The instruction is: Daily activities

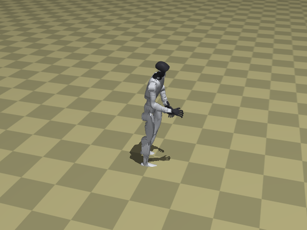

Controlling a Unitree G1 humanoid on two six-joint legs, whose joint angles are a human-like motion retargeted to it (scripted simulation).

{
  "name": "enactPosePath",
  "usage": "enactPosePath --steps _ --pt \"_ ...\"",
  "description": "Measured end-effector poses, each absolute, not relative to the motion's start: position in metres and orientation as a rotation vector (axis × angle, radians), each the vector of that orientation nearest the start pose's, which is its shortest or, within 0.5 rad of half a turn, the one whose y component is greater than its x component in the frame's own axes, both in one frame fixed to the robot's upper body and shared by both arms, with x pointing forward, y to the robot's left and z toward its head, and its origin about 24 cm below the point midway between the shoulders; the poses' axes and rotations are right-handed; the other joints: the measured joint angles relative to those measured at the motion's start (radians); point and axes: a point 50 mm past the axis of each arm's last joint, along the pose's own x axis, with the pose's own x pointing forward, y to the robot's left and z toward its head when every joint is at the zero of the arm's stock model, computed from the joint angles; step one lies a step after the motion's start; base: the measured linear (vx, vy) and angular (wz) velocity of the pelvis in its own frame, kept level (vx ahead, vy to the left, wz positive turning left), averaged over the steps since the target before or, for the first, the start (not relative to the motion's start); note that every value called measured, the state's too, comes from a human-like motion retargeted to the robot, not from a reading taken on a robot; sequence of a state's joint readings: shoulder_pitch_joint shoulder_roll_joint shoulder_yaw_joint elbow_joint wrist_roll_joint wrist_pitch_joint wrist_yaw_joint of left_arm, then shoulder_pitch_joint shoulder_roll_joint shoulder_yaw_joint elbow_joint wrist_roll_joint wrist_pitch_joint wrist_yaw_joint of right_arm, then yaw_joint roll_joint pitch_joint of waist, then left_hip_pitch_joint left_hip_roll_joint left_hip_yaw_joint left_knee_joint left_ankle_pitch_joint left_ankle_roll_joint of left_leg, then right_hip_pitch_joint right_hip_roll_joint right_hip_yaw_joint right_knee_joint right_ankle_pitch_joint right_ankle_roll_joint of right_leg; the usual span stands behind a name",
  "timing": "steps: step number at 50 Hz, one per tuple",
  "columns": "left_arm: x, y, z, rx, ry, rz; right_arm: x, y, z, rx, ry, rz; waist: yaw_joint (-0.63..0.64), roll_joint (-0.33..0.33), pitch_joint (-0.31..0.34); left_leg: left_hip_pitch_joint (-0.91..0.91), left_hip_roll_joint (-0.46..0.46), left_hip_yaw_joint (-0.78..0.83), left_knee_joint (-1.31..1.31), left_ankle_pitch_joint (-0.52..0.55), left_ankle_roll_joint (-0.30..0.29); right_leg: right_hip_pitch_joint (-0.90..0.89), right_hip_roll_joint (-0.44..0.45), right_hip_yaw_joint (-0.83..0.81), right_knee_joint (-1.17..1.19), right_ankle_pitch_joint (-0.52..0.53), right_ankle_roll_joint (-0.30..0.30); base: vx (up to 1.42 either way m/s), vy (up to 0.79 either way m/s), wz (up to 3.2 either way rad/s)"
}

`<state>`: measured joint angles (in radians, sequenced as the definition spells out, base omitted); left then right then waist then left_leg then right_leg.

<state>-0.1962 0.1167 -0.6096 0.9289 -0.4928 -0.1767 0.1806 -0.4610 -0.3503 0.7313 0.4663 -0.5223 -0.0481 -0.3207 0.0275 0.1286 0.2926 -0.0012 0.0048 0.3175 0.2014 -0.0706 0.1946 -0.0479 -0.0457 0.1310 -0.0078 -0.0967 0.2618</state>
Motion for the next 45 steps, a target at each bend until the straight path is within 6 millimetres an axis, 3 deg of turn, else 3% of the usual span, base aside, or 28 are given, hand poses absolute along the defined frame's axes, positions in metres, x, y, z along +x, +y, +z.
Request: enactPosePath --steps 5,18,28,37,40,45 --pt "0.213 0.101 -0.104 -0.005 0.657 -0.144 0.298 -0.085 0.018 -1.103 -0.214 0.396 -0.008 0.016 0.017 -0.013 -0.005 0.008 -0.001 0.007 0.006 -0.015 -0.002 0.002 -0.011 0.012 0.0 0.0 0.01 -0.07" --pt "0.216 0.099 -0.101 0.057 0.63 -0.191 0.298 -0.093 0.026 -1.131 -0.24 0.395 -0.039 0.022 0.039 -0.016 -0.017 0.04 -0.012 0.009 0.02 -0.031 -0.011 0.023 -0.019 0.016 0.0 0.0 0.0 0.0" --pt "0.214 0.101 -0.104 0.079 0.647 -0.22 0.288 -0.106 0.019 -1.151 -0.18 0.482 -0.069 0.015 0.046 -0.008 -0.017 0.06 -0.015 0.003 0.025 -0.027 -0.014 0.034 -0.022 0.014 0.0 0.0 0.0 0.0" --pt "0.215 0.096 -0.105 0.07 0.661 -0.267 0.291 -0.107 0.014 -1.182 -0.112 0.532 -0.075 0.022 0.059 -0.009 -0.013 0.074 -0.009 0.005 0.026 -0.026 -0.014 0.04 -0.025 0.022 0.0 0.0 0.0 0.0" --pt "0.215 0.093 -0.104 0.062 0.661 -0.275 0.3 -0.104 0.021 -1.196 -0.128 0.503 -0.073 0.03 0.064 -0.009 -0.011 0.08 -0.006 0.007 0.025 -0.026 -0.012 0.041 -0.025 0.026 0.0 0.0 0.0 0.0" --pt "0.219 0.09 -0.101 0.036 0.646 -0.255 0.322 -0.092 0.054 -1.196 -0.256 0.39 -0.072 0.043 0.077 -0.013 -0.009 0.088 -0.003 0.011 0.023 -0.029 -0.01 0.044 -0.026 0.035 0.0 0.0 0.0 0.0"
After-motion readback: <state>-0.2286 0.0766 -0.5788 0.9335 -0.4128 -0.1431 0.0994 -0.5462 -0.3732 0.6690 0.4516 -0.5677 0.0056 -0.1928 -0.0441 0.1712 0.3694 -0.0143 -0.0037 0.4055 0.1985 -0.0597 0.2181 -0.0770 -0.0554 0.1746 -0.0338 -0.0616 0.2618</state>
